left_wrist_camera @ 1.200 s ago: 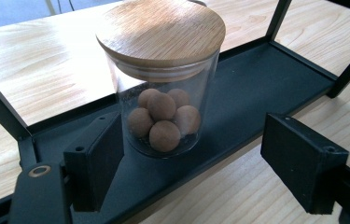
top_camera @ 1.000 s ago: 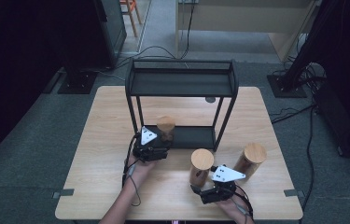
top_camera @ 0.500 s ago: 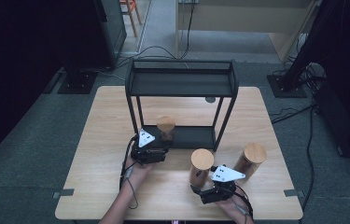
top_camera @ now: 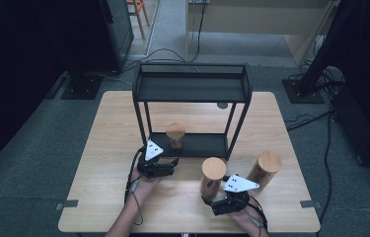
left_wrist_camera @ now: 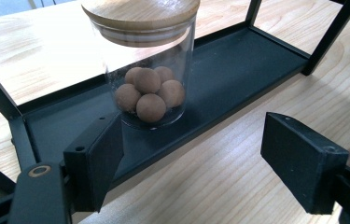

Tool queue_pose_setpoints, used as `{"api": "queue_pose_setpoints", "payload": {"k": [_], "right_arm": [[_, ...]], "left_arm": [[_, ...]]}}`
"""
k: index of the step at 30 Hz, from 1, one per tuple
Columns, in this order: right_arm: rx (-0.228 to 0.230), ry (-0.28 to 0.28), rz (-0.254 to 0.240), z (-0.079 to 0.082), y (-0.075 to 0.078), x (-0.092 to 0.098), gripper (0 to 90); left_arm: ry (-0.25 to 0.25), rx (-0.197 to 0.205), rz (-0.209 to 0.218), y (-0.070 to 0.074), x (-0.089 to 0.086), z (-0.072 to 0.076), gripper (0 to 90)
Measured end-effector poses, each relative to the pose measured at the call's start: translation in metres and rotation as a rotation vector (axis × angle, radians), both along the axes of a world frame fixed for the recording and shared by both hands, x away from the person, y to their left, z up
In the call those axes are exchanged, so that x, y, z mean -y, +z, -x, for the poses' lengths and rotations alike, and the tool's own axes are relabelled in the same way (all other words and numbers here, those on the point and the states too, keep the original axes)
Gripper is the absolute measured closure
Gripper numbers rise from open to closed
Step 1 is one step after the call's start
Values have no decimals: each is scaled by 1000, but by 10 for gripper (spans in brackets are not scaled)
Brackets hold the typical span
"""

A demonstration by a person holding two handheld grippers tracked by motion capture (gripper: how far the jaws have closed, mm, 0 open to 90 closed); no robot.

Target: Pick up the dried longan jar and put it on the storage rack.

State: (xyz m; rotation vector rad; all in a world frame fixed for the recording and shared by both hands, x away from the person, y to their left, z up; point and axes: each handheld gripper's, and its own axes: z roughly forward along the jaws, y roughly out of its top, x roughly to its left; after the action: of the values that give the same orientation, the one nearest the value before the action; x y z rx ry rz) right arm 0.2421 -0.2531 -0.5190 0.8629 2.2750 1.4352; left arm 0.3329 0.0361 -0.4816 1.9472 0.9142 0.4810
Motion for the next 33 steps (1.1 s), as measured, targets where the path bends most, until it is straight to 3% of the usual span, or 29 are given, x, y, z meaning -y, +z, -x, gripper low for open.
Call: {"api": "queue_pose_setpoints", "payload": {"k": [13,25,33], "right_arm": [[24,-9,23,2,0,-2,64],[16,-7,21,2,1,-2,66],[34,-14,24,3,2,-3,65]], "left_arm": [[-22,22,17,-4,-6,6,216],[-39,25,23,-9,-7,13,216],[-46,38,11,-10,-8,19,216]]}}
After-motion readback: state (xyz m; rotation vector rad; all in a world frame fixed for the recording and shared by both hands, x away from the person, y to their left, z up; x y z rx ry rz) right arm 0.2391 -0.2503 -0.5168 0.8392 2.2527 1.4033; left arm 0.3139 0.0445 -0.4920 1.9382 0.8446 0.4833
